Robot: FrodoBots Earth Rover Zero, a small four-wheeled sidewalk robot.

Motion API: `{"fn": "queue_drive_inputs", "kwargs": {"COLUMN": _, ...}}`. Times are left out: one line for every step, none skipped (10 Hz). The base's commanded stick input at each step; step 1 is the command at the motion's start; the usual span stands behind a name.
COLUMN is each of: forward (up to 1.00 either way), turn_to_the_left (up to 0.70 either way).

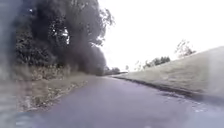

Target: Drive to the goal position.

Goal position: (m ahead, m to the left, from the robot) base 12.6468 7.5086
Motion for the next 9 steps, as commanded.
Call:
{"fn": "queue_drive_inputs", "kwargs": {"forward": 1.0, "turn_to_the_left": 0.4}}
{"fn": "queue_drive_inputs", "kwargs": {"forward": 1.0, "turn_to_the_left": 0.32}}
{"fn": "queue_drive_inputs", "kwargs": {"forward": 1.0, "turn_to_the_left": 0.07}}
{"fn": "queue_drive_inputs", "kwargs": {"forward": 1.0, "turn_to_the_left": 0.0}}
{"fn": "queue_drive_inputs", "kwargs": {"forward": 1.0, "turn_to_the_left": 0.0}}
{"fn": "queue_drive_inputs", "kwargs": {"forward": 1.0, "turn_to_the_left": 0.0}}
{"fn": "queue_drive_inputs", "kwargs": {"forward": 1.0, "turn_to_the_left": 0.0}}
{"fn": "queue_drive_inputs", "kwargs": {"forward": 1.0, "turn_to_the_left": 0.0}}
{"fn": "queue_drive_inputs", "kwargs": {"forward": 1.0, "turn_to_the_left": 0.26}}
